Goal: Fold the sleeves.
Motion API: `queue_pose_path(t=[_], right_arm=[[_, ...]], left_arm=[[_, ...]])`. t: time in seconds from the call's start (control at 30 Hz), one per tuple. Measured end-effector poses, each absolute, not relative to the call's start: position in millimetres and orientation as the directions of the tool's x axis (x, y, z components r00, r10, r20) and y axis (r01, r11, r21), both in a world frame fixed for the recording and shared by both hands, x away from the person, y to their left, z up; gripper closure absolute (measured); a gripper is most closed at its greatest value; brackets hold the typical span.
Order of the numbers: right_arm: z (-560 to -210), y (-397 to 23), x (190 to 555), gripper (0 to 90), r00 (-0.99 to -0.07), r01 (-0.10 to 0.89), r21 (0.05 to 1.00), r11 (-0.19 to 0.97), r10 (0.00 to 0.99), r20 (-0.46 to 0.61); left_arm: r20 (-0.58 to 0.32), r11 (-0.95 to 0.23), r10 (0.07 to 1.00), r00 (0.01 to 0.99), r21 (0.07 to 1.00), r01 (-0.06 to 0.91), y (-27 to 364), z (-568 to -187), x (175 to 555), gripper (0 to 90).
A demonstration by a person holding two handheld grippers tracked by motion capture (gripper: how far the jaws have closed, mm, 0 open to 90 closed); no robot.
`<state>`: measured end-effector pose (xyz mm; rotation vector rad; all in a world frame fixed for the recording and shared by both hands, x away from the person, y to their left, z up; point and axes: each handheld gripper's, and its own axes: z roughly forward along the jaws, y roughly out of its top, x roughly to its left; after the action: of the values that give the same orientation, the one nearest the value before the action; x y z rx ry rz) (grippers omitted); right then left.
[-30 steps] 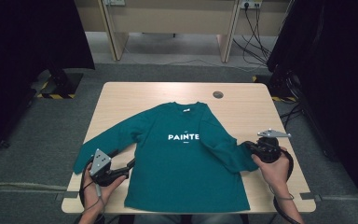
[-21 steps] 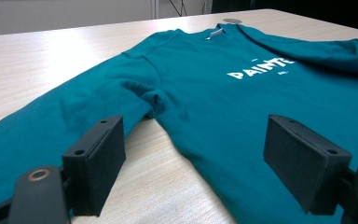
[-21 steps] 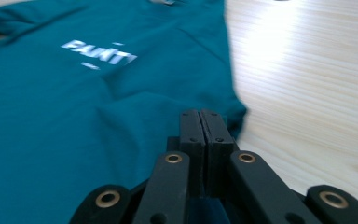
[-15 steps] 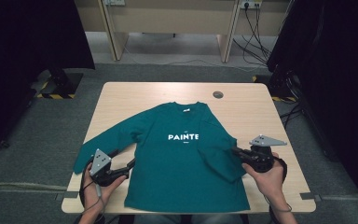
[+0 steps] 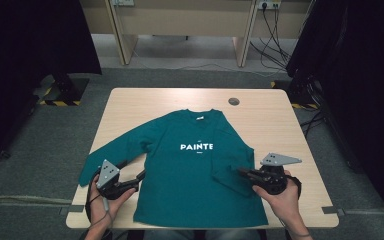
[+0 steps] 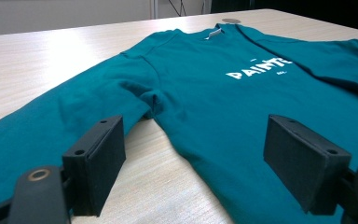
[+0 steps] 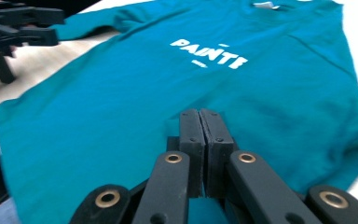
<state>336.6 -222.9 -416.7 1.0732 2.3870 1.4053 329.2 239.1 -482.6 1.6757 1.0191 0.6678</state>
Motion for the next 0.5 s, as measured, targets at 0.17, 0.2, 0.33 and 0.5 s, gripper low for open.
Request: queue_pose_path(t=[0.17,0.2,0.33,0.5], right_arm=[[-415,-220,335,89.1,-0.736,0.494,0.816,0.301,0.645,0.208],[-414,-219,334,89.1,-0.744,0.491,0.817,0.303,0.633,0.213],[-412,-216,333,89.1,-0.752,0.491,0.814,0.311,0.622,0.216],[-407,-211,330,89.1,-0.774,0.478,0.814,0.329,0.597,0.213]], left_arm=[[-0.046,-0.121,0.871,0.488,0.944,0.305,239,-483,329,20.2],[-0.046,-0.121,0.871,0.488,0.944,0.305,239,-483,329,20.2],[-0.046,-0.122,0.871,0.489,0.944,0.305,239,-483,329,20.1],[-0.047,-0.121,0.871,0.489,0.944,0.306,239,-483,329,20.1]])
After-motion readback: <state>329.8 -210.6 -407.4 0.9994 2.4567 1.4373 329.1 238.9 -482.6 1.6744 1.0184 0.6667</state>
